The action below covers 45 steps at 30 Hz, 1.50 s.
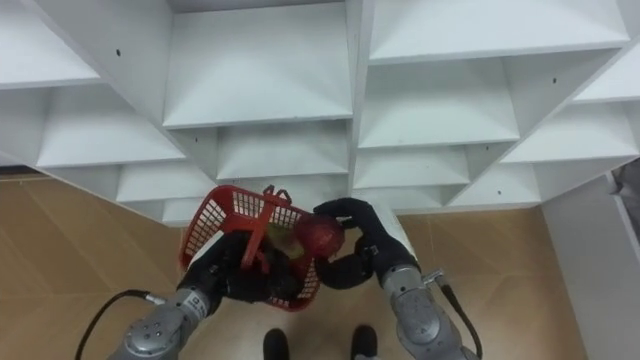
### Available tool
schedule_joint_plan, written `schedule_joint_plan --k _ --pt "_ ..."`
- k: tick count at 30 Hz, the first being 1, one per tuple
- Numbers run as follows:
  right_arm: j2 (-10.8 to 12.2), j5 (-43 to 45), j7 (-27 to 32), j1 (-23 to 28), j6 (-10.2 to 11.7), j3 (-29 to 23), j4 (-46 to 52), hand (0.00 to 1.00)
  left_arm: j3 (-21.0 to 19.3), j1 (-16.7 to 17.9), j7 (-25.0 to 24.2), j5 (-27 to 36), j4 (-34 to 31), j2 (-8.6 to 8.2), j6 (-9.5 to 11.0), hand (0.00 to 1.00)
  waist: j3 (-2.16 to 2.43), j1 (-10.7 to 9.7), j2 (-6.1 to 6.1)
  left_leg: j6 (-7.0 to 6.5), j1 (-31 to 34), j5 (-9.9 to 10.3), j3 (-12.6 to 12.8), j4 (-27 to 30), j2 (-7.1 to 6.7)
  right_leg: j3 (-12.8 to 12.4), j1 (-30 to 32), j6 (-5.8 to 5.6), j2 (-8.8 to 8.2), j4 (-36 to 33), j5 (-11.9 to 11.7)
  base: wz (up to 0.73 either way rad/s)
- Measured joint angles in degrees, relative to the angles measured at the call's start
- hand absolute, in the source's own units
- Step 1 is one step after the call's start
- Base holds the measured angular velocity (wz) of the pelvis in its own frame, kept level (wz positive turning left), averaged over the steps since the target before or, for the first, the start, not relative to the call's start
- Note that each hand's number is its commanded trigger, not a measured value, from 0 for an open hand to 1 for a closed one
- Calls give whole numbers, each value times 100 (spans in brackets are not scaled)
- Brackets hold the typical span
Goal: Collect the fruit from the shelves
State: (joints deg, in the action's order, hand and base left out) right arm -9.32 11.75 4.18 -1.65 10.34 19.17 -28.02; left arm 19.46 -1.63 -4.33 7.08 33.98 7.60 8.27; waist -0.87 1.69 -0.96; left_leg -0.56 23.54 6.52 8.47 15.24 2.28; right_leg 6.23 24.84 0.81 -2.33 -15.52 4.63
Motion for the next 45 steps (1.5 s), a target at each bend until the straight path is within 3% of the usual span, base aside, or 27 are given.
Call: schedule_joint_plan --k 8,10,12,13,14,16,19,35,45 --pt "58 0 1 83 -50 3 -89 100 0 4 -15 18 -2 2 0 100 -4 -61 15 0 0 0 -5 7 0 -1 1 0 -1 -12 1 0" --pt "59 0 1 84 -50 3 -89 71 0 3 -20 19 -2 -6 1 100 -5 -76 21 0 0 -1 -6 11 0 -1 0 0 -1 -15 1 0" --pt "61 -2 2 81 -50 40 -90 67 4 3 -37 33 -3 -8 1 100 -5 -117 22 -1 0 -1 -9 16 0 1 -5 0 -1 -16 1 0" --pt "63 -4 1 82 -50 51 -91 54 5 2 -45 44 -3 -10 1 100 -5 -126 22 -1 0 -1 -8 17 0 -1 -5 1 -1 -14 1 0" --pt "66 -6 1 83 -50 90 -92 15 12 0 -85 142 -3 -17 1 100 -5 -137 22 -1 0 0 -6 18 0 -4 -4 0 -1 -13 1 0" --pt "67 -6 -10 90 -50 106 -96 17 66 -8 -125 237 -3 -19 2 100 -5 -138 22 -1 0 0 -6 18 0 -5 -4 0 0 -12 1 0" --pt "67 -13 -11 87 -52 108 -106 0 113 2 -146 239 -3 -17 3 100 -5 -137 22 0 0 0 -6 17 0 -5 -4 0 0 -12 1 0" --pt "76 -15 -243 86 -48 217 -127 0 341 8 -309 902 -154 1 34 100 -5 -141 21 0 2 0 -7 14 3 -4 -4 1 1 -6 1 0" --pt "77 -15 -249 91 -48 221 -127 0 395 6 -365 913 -154 -12 44 100 -5 -143 21 0 1 0 -8 14 3 -5 -4 1 3 -7 1 0"
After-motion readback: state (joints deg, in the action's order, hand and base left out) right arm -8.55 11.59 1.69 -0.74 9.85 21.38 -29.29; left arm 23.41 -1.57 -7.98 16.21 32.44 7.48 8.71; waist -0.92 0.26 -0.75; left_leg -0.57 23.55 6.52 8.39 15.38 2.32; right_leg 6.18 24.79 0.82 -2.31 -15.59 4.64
